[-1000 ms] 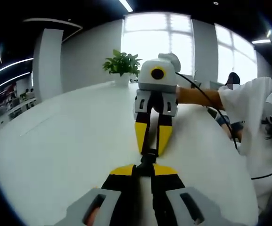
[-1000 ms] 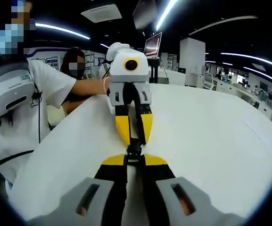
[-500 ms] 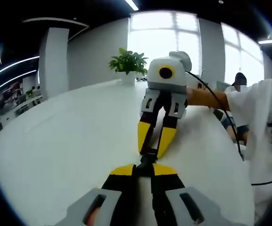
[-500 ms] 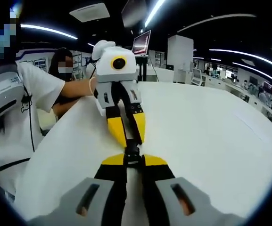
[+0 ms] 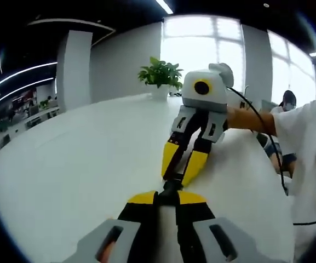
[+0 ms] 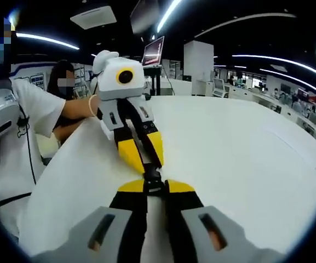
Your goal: Snap the two parts of the plastic buckle together until the buckle closes and remains connected.
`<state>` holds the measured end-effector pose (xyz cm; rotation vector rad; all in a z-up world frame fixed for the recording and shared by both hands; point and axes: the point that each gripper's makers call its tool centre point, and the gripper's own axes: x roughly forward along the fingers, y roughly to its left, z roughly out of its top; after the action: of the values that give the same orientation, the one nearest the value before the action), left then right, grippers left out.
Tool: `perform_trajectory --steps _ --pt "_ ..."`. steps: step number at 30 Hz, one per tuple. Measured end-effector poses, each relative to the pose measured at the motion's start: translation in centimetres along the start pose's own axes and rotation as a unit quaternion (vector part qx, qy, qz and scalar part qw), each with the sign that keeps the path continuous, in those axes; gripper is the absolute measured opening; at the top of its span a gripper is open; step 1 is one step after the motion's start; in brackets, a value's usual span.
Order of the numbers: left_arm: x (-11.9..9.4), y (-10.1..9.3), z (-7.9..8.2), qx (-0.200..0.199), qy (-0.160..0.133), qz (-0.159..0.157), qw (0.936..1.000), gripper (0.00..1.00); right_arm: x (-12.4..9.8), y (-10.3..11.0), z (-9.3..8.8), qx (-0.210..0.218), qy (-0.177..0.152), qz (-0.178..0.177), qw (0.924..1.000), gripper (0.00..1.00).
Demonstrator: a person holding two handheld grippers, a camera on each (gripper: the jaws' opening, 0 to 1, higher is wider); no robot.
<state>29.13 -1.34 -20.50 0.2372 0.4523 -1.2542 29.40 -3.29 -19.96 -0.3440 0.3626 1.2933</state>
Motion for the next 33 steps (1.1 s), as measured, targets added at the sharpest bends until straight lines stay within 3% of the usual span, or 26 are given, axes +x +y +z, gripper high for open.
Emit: perform_trajectory --steps 5,9,23,33 --pt "0.4 0.1 0.3 -0.003 -0.015 -0.005 0.9999 0.15 -0.4 -0.5 -0.2 0.019 -0.012 0.004 0.9997 0.13" --pt "0.5 -0.3 0.4 -0.001 -0.014 -0.015 0.9998 0.31 -0.5 -0.5 -0.3 0.016 -0.025 0.007 0.9995 0.19" --pt "0.0 0.7 0.1 0.018 -0.001 -0.003 0.9998 0.24 -1.0 -0.5 -0.6 -0.008 -0.024 0.007 0.9996 0.17" --pt "0.2 0.0 0.1 0.028 -0.005 -0.023 0.9993 0.12 -1.1 -0.2 -0.6 -0.008 -0.029 0.006 0.9995 0.13"
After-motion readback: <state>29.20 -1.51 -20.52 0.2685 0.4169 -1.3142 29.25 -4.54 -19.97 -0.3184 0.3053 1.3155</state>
